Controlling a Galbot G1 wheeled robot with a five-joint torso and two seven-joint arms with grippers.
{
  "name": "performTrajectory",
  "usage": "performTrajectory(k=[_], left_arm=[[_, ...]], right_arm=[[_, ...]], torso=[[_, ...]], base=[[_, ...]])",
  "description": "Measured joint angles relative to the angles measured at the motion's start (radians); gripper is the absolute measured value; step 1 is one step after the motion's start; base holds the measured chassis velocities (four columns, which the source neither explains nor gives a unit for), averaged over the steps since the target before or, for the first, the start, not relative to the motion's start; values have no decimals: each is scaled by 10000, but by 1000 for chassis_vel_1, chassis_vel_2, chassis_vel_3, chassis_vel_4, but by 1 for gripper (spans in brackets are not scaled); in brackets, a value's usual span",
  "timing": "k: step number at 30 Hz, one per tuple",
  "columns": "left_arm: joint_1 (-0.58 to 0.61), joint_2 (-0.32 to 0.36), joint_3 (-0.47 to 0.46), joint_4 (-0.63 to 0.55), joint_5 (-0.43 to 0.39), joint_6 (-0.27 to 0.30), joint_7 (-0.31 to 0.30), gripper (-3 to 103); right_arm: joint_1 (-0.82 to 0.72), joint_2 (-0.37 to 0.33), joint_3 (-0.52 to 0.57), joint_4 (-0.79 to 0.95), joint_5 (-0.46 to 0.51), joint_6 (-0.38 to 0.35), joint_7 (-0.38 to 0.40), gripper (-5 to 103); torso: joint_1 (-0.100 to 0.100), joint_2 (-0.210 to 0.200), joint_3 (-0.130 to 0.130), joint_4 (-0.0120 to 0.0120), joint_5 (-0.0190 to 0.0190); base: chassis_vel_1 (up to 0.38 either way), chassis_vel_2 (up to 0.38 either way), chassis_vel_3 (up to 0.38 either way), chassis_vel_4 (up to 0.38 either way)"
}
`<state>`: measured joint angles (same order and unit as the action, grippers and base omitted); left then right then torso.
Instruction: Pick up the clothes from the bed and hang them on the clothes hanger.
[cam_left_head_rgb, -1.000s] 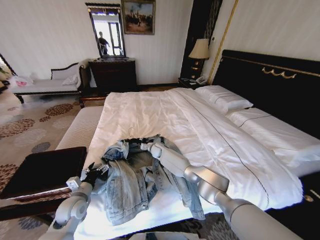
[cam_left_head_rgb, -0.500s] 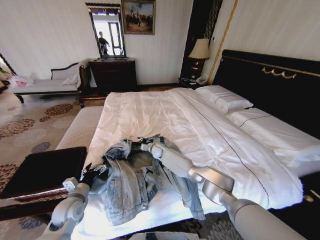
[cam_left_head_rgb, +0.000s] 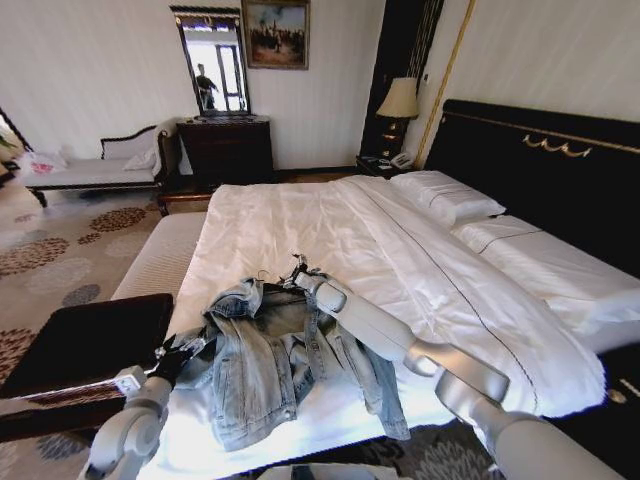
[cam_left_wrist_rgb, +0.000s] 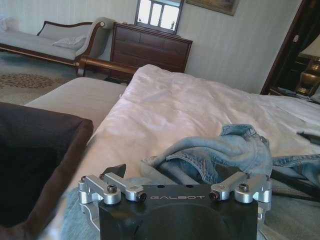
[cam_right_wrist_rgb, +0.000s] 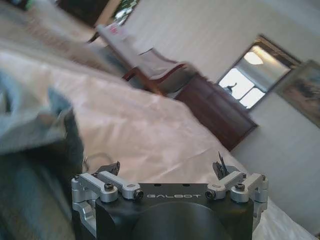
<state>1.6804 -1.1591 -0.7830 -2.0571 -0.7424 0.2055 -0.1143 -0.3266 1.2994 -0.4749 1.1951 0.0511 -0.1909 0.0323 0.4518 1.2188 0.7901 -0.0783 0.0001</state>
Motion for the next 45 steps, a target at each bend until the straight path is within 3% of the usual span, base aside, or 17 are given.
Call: performTrajectory(k=[2, 4, 6, 7, 11, 13, 17, 26, 31, 35, 39, 45], left_arm=[[330, -40, -198, -159, 63, -78, 112, 100], [416, -57, -248, -201, 99, -98, 139, 100], [765, -131, -428, -347, 278, -176, 241, 100], [765, -131, -428, -347, 278, -176, 241, 100], [1085, -200, -673, -467, 525, -360, 389, 100], [1124, -232, -717, -495, 514, -371, 397, 100], [1168, -303, -767, -510, 449, -395, 403, 100], [1044, -317, -749, -386, 308, -399, 397, 100], [1036, -332, -727, -338, 302, -389, 397, 100], [1231, -478, -767, -379, 306, -436, 392, 100], [1513, -595, -810, -464, 326, -593, 410, 100], [1783, -958, -855, -589, 233, -770, 427, 100]], right_arm=[[-294, 331, 134, 296, 164, 4, 428, 100], [-347, 449, 119, 316, 209, 20, 499, 100], [-560, 1171, -104, -37, 218, 323, 602, 100], [-560, 1171, -104, -37, 218, 323, 602, 100], [-830, 2731, -54, -1740, -244, 875, 627, 100], [-885, 3019, 49, -2281, -511, 1045, 628, 100], [-1093, 3141, 279, -3321, -1101, 1264, 657, 100], [-1395, 2873, 408, -3681, -1291, 1275, 656, 100], [-1587, 2496, 374, -2771, -948, 1040, 717, 100], [-1762, 1401, 462, -573, 2, 439, 1024, 100], [-1887, 820, 883, 729, 667, -7, 1440, 100], [-1635, 726, 1349, 317, 1892, -953, 2584, 100]], torso=[[0, 0, 0, 1, 0], [0, 0, -1, 2, 1], [-1, 1, -1, 8, -3], [-1, 1, -1, 8, -3], [0, 0, 0, 8, -2], [-1, 0, 0, 16, 0], [0, 0, 0, -3, -5], [0, 1, 0, 2, -2], [-1, 0, 1, 5, 0], [0, -1, 0, 1, -1], [-1, -1, 0, 1, 1], [-1, -1, 0, 5, 0]], base=[[0, 0, 0, 0], [0, 0, 0, 0], [0, 0, 0, 0], [0, 0, 0, 0], [0, 0, 0, 0], [0, 0, 0, 0], [0, 0, 0, 0], [0, 0, 0, 0], [0, 0, 0, 0], [0, 0, 0, 0], [0, 0, 0, 0], [0, 0, 0, 0]])
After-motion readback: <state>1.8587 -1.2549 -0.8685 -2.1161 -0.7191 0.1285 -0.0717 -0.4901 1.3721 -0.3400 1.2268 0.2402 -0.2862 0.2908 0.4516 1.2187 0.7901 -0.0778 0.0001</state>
